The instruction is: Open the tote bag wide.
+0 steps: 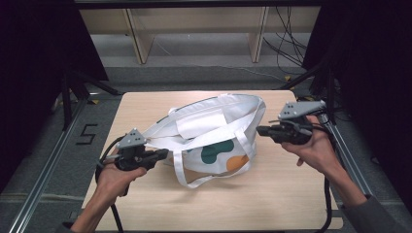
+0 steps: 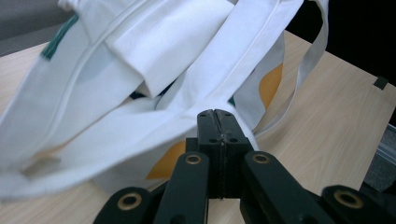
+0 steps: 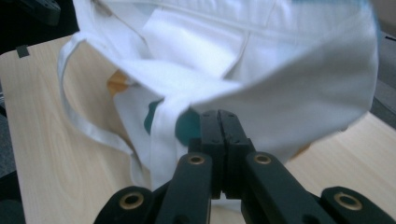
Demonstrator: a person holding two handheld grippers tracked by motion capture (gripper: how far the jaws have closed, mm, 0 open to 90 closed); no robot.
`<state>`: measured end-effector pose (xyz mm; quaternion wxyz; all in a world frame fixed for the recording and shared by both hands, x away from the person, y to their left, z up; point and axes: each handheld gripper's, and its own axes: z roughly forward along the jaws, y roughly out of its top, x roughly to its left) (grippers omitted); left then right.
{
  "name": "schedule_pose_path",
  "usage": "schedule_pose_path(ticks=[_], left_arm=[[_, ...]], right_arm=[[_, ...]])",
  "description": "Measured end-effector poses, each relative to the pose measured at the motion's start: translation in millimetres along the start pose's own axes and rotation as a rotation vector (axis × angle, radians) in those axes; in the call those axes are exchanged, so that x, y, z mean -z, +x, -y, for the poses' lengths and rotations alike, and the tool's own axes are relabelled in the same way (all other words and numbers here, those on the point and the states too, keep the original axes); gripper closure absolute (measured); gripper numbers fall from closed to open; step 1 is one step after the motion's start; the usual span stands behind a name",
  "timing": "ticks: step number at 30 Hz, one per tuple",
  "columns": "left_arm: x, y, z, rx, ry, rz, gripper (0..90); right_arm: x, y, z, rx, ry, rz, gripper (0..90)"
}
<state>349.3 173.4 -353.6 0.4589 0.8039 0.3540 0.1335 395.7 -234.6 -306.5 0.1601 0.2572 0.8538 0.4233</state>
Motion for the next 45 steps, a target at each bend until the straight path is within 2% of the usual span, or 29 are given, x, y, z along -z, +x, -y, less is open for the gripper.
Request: schedule_pose_path(ticks=[2,8,9,14,16,17,18,19,20,21,22,23,24,26,28,29,30,31,32,33,34,36,37,39,41,42,43,44,45], left_arm=[[-5.6,5.7,-8.8,-0.017,0.032,-0.009,89.4],[-21.6,24.1,-27.8,0.014,0.047,-0.014,89.4],[-28.6,30.3,-33.9,0.017,0.054,-0.037,89.4],[-51.3,49.1,-45.0,0.032,0.097,-0.058,89.4],[-61.7,53.9,-46.7,0.056,0.12,-0.056,89.3],[-61.7,53.9,-46.7,0.056,0.12,-0.056,89.3],[-70.7,57.8,-50.5,0.053,0.142,-0.045,89.3],[-70.7,57.8,-50.5,0.053,0.142,-0.045,89.3],[-80.7,62.9,-51.3,0.076,0.155,-0.049,89.3],[-88.7,67.2,-49.1,0.065,0.191,-0.063,89.2],[-88.7,67.2,-49.1,0.065,0.191,-0.063,89.1],[-96.9,72.1,-44.1,0.08,0.208,-0.062,89.2],[-96.9,72.1,-44.1,0.08,0.208,-0.062,89.1],[-108.7,83.0,-32.5,0.133,0.232,-0.058,89.1],[-121.4,91.5,-15.1,0.162,0.266,-0.06,89.3],[-121.4,91.5,-15.1,0.162,0.266,-0.06,89.3],[-127.3,93.6,-5.6,0.16,0.283,-0.065,89.3],[-131.6,95.8,2.9,0.18,0.264,-0.063,89.4],[-132.9,98.8,8.0,0.21,0.24,-0.057,89.4],[-131.0,103.5,11.3,0.262,0.228,-0.021,89.4],[-130.0,102.7,11.7,0.268,0.22,-0.024,89.4],[-127.1,95.1,5.6,0.194,0.245,-0.055,89.4],[-126.1,89.3,1.8,0.179,0.229,-0.066,89.3],[-121.9,79.1,-8.8,0.156,0.203,-0.026,89.3],[-121.7,66.4,-17.4,0.105,0.21,-0.007,89.3],[-123.3,61.2,-20.3,0.099,0.211,0.031,89.3],[-125.8,57.4,-22.3,0.09,0.217,0.052,89.3],[-127.7,55.0,-23.3,0.079,0.219,0.047,89.3],[-130.2,52.9,-24.1,0.082,0.22,0.05,89.3]], right_arm=[[-5.8,-2.4,-15.0,0.023,0.01,0.008,90.0],[-23.6,-8.8,-43.9,0.057,0.079,0.031,90.0],[-34.1,-12.6,-51.8,0.064,0.117,0.049,90.0],[-65.5,-20.7,-62.9,0.069,0.235,0.084,90.0],[-80.7,-25.9,-62.7,0.078,0.258,0.075,90.0],[-80.7,-25.9,-62.7,0.078,0.258,0.075,90.0],[-97.3,-28.5,-61.5,0.062,0.338,0.067,90.0],[-103.0,-29.9,-60.7,0.059,0.351,0.058,90.0],[-112.4,-33.9,-57.4,0.06,0.378,0.06,90.0],[-117.5,-35.8,-55.1,0.048,0.41,0.067,90.0],[-117.5,-35.8,-55.1,0.048,0.41,0.067,90.0],[-131.5,-45.0,-42.7,0.049,0.489,0.104,90.0],[-131.5,-45.0,-42.7,0.049,0.489,0.104,90.0],[-140.0,-50.7,-29.8,0.023,0.507,0.1,90.0],[-151.9,-54.2,-2.9,-0.003,0.562,0.066,90.0],[-152.6,-54.1,2.1,-0.005,0.565,0.064,90.0],[-152.6,-54.1,2.1,-0.005,0.565,0.064,90.0],[-149.6,-55.4,13.8,-0.034,0.544,0.041,90.0],[-149.6,-55.4,13.8,-0.034,0.544,0.041,90.0],[-148.2,-56.0,18.1,-0.043,0.542,0.034,90.0],[-147.9,-56.0,25.6,-0.056,0.539,0.016,90.0],[-145.3,-53.9,29.0,-0.056,0.523,0.019,90.0],[-141.6,-53.3,24.8,-0.05,0.503,0.031,90.0],[-134.3,-51.7,13.0,-0.072,0.423,0.027,90.0],[-132.0,-48.7,1.0,-0.072,0.346,0.019,90.0],[-138.0,-44.9,-8.9,-0.058,0.3,0.005,90.0],[-144.6,-41.9,-10.4,-0.053,0.3,0.016,90.0],[-144.6,-41.9,-10.4,-0.053,0.3,0.016,90.0],[-155.6,-40.3,-10.5,-0.026,0.338,-0.01,90.0]])
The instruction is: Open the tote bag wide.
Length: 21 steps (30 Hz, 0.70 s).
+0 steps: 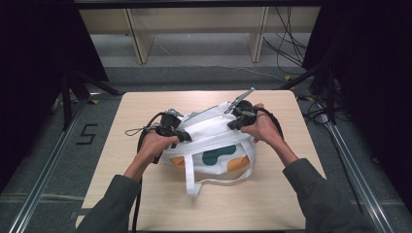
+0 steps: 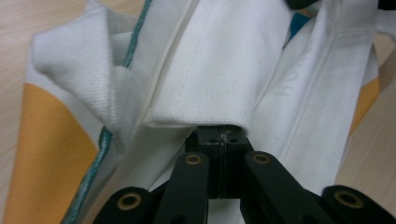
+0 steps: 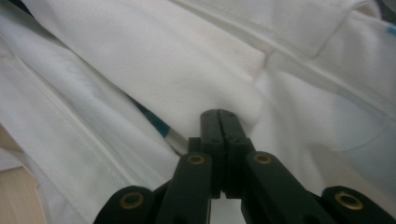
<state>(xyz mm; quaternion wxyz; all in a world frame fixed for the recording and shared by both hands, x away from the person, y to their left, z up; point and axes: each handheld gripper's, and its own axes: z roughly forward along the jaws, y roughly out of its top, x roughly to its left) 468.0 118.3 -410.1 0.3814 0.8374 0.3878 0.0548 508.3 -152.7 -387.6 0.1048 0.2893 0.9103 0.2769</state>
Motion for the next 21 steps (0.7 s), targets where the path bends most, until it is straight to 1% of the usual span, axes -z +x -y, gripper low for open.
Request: schedule_pose_path(ticks=[1,2,3,4,5,6,7,8,9,10,11,12,13,14,15,16,17,18,19,20,21], left_arm=[[-1.0,-0.1,-0.3,0.0,0.004,0.012,89.3],[-1.3,0.5,0.0,-0.001,0.008,0.015,89.3],[-2.4,1.5,0.2,0.003,0.006,0.009,89.3],[-5.6,5.4,0.1,0.003,0.01,0.0,89.3],[-8.1,8.4,-0.5,-0.001,0.023,-0.021,89.3],[-14.5,14.5,-1.6,0.012,0.038,-0.04,89.3],[-18.0,18.3,-2.8,0.032,0.06,-0.056,89.3],[-26.0,32.6,-4.8,0.053,0.079,-0.099,89.4],[-26.0,32.6,-4.8,0.053,0.079,-0.099,89.4],[-31.1,43.4,-5.4,0.101,0.079,-0.12,89.4],[-34.7,52.6,-5.2,0.149,0.058,-0.113,89.5],[-37.9,54.8,-5.0,0.171,0.039,-0.109,89.5],[-39.5,54.4,-5.6,0.178,0.024,-0.119,89.5],[-35.7,50.3,-7.2,0.147,0.031,-0.131,89.5],[-35.7,50.3,-7.2,0.147,0.031,-0.131,89.4],[-30.3,43.2,-7.4,0.103,0.032,-0.149,89.4],[-26.6,39.0,-7.3,0.092,0.029,-0.144,89.4],[-19.8,33.7,-7.5,0.07,0.032,-0.133,89.3],[-14.3,28.4,-6.8,0.049,0.015,-0.126,89.0],[-5.5,18.9,-5.3,0.017,0.008,-0.119,88.6],[-5.5,18.9,-5.3,0.017,0.008,-0.119,88.5]], right_arm=[[0.0,0.0,0.0,0.0,0.0,0.0,90.0],[-3.2,2.5,0.5,-0.006,0.015,0.004,90.0],[-3.3,4.6,1.9,-0.01,0.023,-0.012,90.0],[-2.4,6.5,3.9,0.004,0.03,-0.009,90.0],[-1.3,10.4,7.7,0.022,0.054,-0.031,90.0],[-1.0,22.2,16.8,0.057,0.087,-0.052,90.0],[-0.2,27.0,21.1,0.08,0.093,-0.067,90.0],[1.4,33.4,26.3,0.085,0.114,-0.087,90.0],[1.4,33.4,26.3,0.085,0.114,-0.087,90.0],[1.5,42.0,34.9,0.095,0.136,-0.124,90.0],[-0.9,52.1,47.7,0.095,0.165,-0.155,90.0],[-7.5,57.2,59.0,0.137,0.184,-0.172,90.0],[-10.8,60.2,63.3,0.148,0.187,-0.178,90.0],[-11.7,65.5,63.1,0.171,0.196,-0.178,90.0],[-11.7,65.5,63.1,0.171,0.196,-0.178,90.0],[-9.0,67.4,60.3,0.153,0.211,-0.168,90.0],[-2.6,64.1,51.7,0.16,0.179,-0.162,90.0],[1.1,61.5,46.4,0.156,0.146,-0.163,90.0],[7.7,58.2,38.0,0.147,0.103,-0.132,90.0],[15.0,50.7,20.2,0.12,0.024,-0.107,90.0],[15.0,50.7,20.2,0.12,0.024,-0.107,90.0]])
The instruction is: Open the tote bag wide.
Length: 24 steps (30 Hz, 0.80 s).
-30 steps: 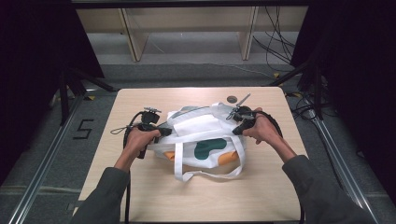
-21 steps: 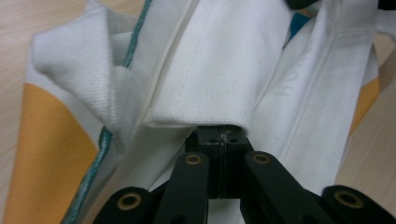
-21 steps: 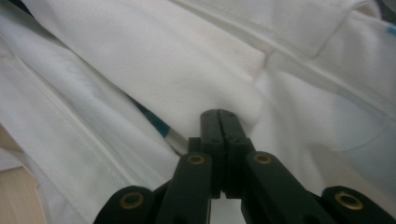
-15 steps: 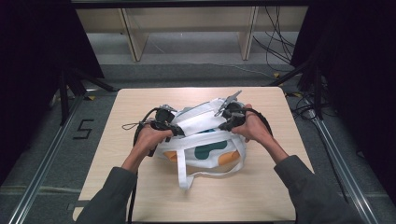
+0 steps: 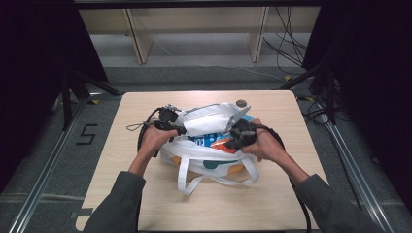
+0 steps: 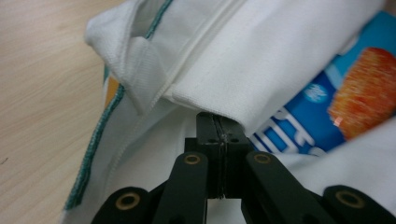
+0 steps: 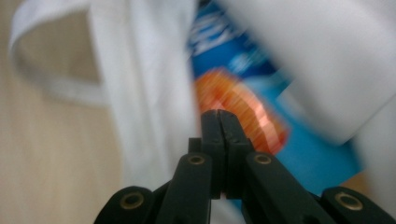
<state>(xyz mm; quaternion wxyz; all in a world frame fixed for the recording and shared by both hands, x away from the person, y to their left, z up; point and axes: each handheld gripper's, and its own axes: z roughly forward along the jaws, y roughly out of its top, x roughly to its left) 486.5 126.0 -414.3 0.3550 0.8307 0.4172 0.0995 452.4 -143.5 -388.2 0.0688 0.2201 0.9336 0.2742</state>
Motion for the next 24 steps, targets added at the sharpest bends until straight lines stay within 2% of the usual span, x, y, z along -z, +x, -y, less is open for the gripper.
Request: schedule_pose_path(ticks=[1,2,3,4,5,6,7,8,9,10,12,13,16,17,18,19,20,21,22,23,24], left_arm=[[3.2,-8.3,5.4,-0.029,0.004,0.022,88.3],[3.2,-8.3,5.4,-0.029,0.004,0.022,88.1],[-0.6,-15.4,15.4,-0.067,0.06,0.067,87.2],[-0.6,-15.4,15.4,-0.067,0.06,0.067,86.8],[-2.7,-18.7,21.1,-0.072,0.083,0.098,86.5],[-2.8,-21.3,25.7,-0.103,0.108,0.106,86.5],[-4.7,-23.9,34.2,-0.157,0.146,0.116,89.1],[-6.6,-26.5,41.2,-0.146,0.153,0.103,89.1],[-8.4,-28.7,56.9,-0.15,0.156,0.108,89.3],[-8.4,-28.7,56.9,-0.15,0.156,0.108,89.3],[-5.6,-29.4,65.8,-0.159,0.123,0.131,89.3],[-5.4,-29.3,70.7,-0.152,0.107,0.142,89.3],[-3.5,-32.5,67.6,-0.158,0.114,0.129,89.3],[-1.5,-33.1,65.0,-0.172,0.119,0.126,89.2],[0.0,-35.7,62.7,-0.153,0.088,0.117,88.8],[6.6,-36.8,53.9,-0.153,0.06,0.122,87.5],[6.6,-36.8,53.9,-0.153,0.06,0.122,87.4],[10.5,-36.8,43.8,-0.166,0.039,0.118,87.4],[12.8,-37.3,33.8,-0.174,0.031,0.091,87.4],[12.7,-36.9,13.5,-0.19,0.025,0.073,87.5],[12.7,-36.9,13.5,-0.19,0.025,0.073,87.4]], right_arm=[[-4.7,-13.6,-15.7,0.025,-0.039,0.073,90.0],[-4.7,-13.6,-15.7,0.025,-0.039,0.073,90.0],[-19.6,-26.3,-27.1,0.011,-0.007,0.086,90.0],[-19.6,-26.3,-27.1,0.011,-0.007,0.086,90.0],[-39.3,-39.0,-34.7,-0.01,0.036,0.127,90.0],[-39.3,-39.0,-34.7,-0.01,0.036,0.127,90.0],[-53.8,-63.0,-40.3,-0.093,0.025,0.172,90.0],[-53.8,-63.0,-40.3,-0.093,0.025,0.172,90.0],[-63.9,-86.2,-43.3,-0.186,0.018,0.229,90.0],[-63.9,-86.2,-43.3,-0.186,0.018,0.229,90.0],[-76.4,-100.7,-42.3,-0.225,0.092,0.284,90.0],[-88.4,-111.6,-35.0,-0.265,0.111,0.268,90.0],[-93.7,-116.2,-31.4,-0.281,0.11,0.263,90.0],[-90.6,-113.4,-35.0,-0.266,0.125,0.274,90.0],[-87.1,-110.7,-37.4,-0.244,0.122,0.284,90.0],[-72.9,-103.6,-40.5,-0.226,0.085,0.272,90.0],[-72.9,-103.6,-40.5,-0.226,0.085,0.272,90.0],[-65.8,-100.7,-41.0,-0.223,0.064,0.264,90.0],[-54.7,-97.3,-41.0,-0.189,0.016,0.251,90.0],[-39.2,-82.2,-42.1,-0.159,-0.026,0.203,90.0],[-39.2,-82.2,-42.1,-0.159,-0.026,0.203,90.0]])
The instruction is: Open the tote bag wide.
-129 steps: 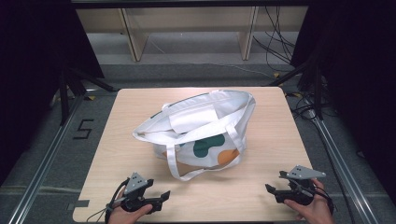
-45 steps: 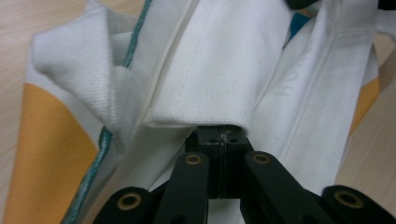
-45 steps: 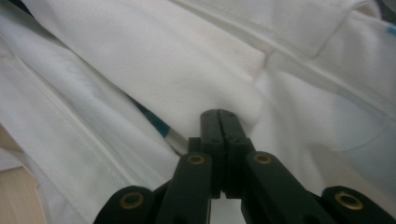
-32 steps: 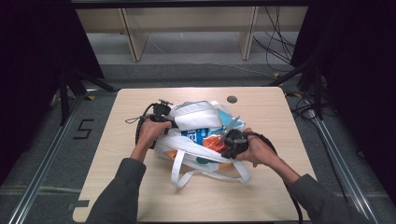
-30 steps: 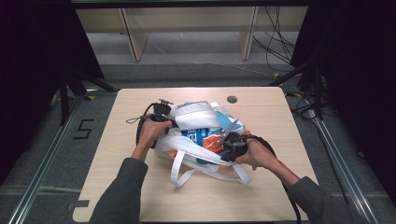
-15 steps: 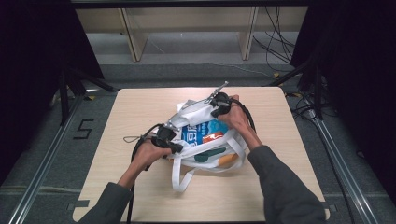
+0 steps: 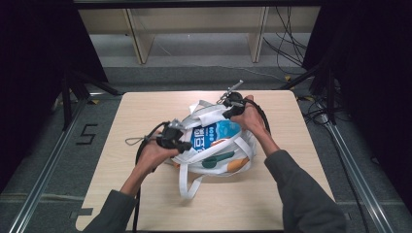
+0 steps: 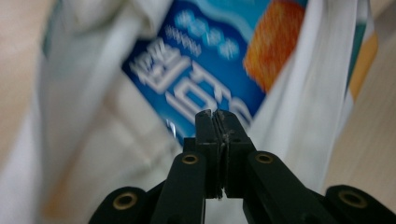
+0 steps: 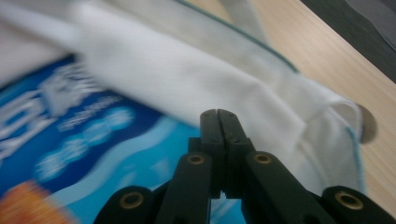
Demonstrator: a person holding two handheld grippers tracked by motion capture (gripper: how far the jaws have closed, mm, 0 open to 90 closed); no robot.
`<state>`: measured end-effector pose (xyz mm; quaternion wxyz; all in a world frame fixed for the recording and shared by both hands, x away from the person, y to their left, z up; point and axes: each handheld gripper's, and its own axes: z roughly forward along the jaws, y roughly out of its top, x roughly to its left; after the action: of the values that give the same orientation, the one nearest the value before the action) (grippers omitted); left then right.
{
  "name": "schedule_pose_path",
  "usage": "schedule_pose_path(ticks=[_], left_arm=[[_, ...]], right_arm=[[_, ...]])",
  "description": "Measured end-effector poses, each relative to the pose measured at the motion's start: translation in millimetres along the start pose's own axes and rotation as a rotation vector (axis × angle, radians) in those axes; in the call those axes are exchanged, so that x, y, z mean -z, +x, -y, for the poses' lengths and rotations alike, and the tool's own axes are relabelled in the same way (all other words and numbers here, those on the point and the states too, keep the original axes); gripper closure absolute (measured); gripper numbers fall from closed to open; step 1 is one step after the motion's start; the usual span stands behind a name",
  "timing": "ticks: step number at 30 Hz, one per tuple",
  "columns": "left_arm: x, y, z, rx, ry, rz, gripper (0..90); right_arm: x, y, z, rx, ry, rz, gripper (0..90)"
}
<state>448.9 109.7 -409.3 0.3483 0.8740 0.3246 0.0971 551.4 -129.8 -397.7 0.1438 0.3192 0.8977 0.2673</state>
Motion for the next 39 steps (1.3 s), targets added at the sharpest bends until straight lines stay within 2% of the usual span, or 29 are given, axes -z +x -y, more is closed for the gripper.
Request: schedule_pose_path(ticks=[1,2,3,5,6,8,9,10,11,12,13,14,15,18,19,20,21,22,24,25,27,29,30,31,32,33,34,37,39], left_arm=[[-5.0,2.6,-13.7,0.032,-0.013,-0.003,87.4],[-9.8,7.0,-25.2,0.016,0.007,-0.006,87.3],[-19.6,10.6,-37.0,0.036,0.01,-0.013,87.3],[-42.8,21.3,-54.1,0.06,0.06,-0.051,87.8],[-42.8,21.3,-54.1,0.06,0.06,-0.051,88.0],[-61.5,35.7,-56.7,0.084,0.128,-0.119,89.1],[-70.9,47.7,-52.9,0.091,0.179,-0.203,89.2],[-76.0,57.9,-47.4,0.125,0.196,-0.247,89.4],[-80.5,71.7,-38.4,0.249,0.15,-0.201,89.5],[-80.5,71.7,-38.4,0.249,0.15,-0.201,89.5],[-79.7,72.5,-37.8,0.254,0.145,-0.203,89.5],[-79.8,71.0,-38.2,0.241,0.143,-0.211,89.5],[-77.1,66.2,-39.8,0.194,0.147,-0.22,89.4],[-67.9,58.4,-40.3,0.177,0.125,-0.205,89.2],[-52.5,51.1,-40.0,0.159,0.059,-0.172,88.6],[-52.5,51.1,-40.0,0.159,0.059,-0.172,88.4],[-41.1,48.6,-39.9,0.157,0.028,-0.147,88.4],[-33.2,47.4,-39.1,0.165,-0.002,-0.128,87.7],[-22.7,44.3,-35.6,0.176,-0.028,-0.077,86.0],[-21.3,41.4,-32.6,0.15,-0.001,-0.074,86.1],[-23.1,35.4,-22.9,0.078,0.087,-0.092,85.9],[-27.0,35.5,-4.2,0.016,0.207,-0.111,87.4],[-27.4,37.0,3.4,0.009,0.229,-0.114,89.2],[-22.8,41.2,10.8,0.034,0.184,-0.079,89.2],[-15.9,43.8,16.8,0.037,0.162,-0.049,89.3],[-10.4,46.2,20.4,0.017,0.169,-0.037,89.4],[-3.9,45.6,26.6,0.022,0.146,-0.049,89.4],[0.0,42.2,28.9,0.026,0.149,-0.069,89.4],[-1.3,36.7,24.5,-0.003,0.18,-0.091,89.4]], right_arm=[[5.2,5.0,1.3,0.026,-0.007,-0.017,90.0],[12.1,16.1,5.0,0.042,0.006,-0.062,90.0],[15.4,23.0,9.6,0.088,0.02,-0.092,90.0],[25.2,40.8,31.0,0.148,0.075,-0.117,90.0],[25.2,40.8,31.0,0.148,0.075,-0.117,90.0],[33.2,43.8,50.5,0.152,0.078,-0.14,90.0],[36.0,44.0,58.6,0.145,0.07,-0.153,90.0],[39.6,45.6,72.8,0.15,0.092,-0.18,90.0],[36.5,52.6,100.4,0.166,0.113,-0.205,90.0],[36.5,52.6,100.4,0.166,0.113,-0.205,90.0],[34.3,58.8,117.7,0.14,0.09,-0.229,90.0],[34.3,58.8,117.7,0.14,0.09,-0.229,90.0],[35.0,62.1,115.4,0.135,0.099,-0.204,90.0],[39.6,61.5,103.1,0.175,0.094,-0.184,90.0],[49.5,56.2,86.7,0.165,0.015,-0.165,90.0],[49.5,56.2,86.7,0.165,0.015,-0.165,90.0],[52.0,53.9,79.8,0.16,-0.02,-0.15,90.0],[53.7,47.5,66.5,0.18,-0.06,-0.12,90.0],[50.6,34.9,47.8,0.168,-0.071,-0.066,90.0],[43.5,24.7,36.6,0.13,-0.063,-0.017,90.0],[30.2,8.9,25.5,0.09,-0.026,0.008,90.0],[9.8,-9.4,23.2,0.031,0.034,0.033,90.0],[3.3,-15.8,26.4,0.039,0.072,0.065,90.0],[-0.1,-19.8,29.0,0.022,0.1,0.087,90.0],[-5.5,-25.9,34.1,0.035,0.156,0.142,90.0],[-14.8,-34.9,43.9,0.091,0.248,0.216,90.0],[-27.5,-45.2,62.3,0.033,0.274,0.151,90.0],[-31.3,-47.7,70.4,-0.004,0.25,0.139,90.0],[-25.8,-43.5,64.4,0.03,0.244,0.181,90.0]])
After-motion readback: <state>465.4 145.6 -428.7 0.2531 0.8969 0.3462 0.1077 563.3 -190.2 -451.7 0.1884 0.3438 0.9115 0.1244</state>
